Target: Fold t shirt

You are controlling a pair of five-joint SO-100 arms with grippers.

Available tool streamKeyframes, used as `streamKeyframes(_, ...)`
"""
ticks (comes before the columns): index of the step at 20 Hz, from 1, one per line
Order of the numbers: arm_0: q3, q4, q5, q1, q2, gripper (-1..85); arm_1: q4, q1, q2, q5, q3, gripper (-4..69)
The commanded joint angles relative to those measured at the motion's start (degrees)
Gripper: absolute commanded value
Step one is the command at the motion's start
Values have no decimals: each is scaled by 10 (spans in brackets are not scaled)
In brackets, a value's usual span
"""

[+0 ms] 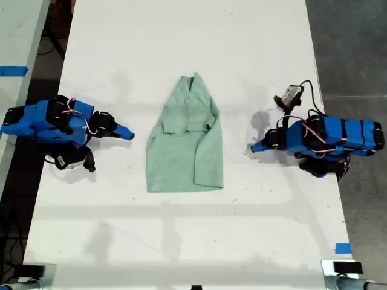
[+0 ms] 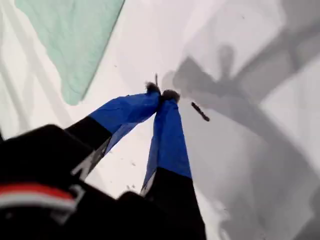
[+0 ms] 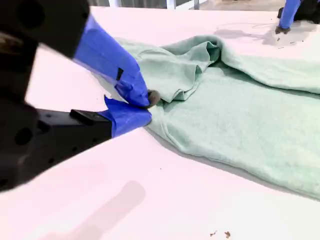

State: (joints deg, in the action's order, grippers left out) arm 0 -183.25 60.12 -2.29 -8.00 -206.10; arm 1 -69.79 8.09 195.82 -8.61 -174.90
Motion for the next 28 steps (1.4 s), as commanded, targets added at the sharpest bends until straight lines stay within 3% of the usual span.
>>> streamKeyframes(1,-5,-1,11,4,-4,-1,-15,5,50,16,-36,15)
streamKeyframes(12,-6,-1,13,4,-4,-1,-36,13,50,45,-35,47)
streamKeyframes(14,-6,-1,13,3,-4,-1,-37,12,50,41,-34,13)
streamKeyframes(28,-6,0,13,3,-4,-1,-40,11,51,47,-34,13)
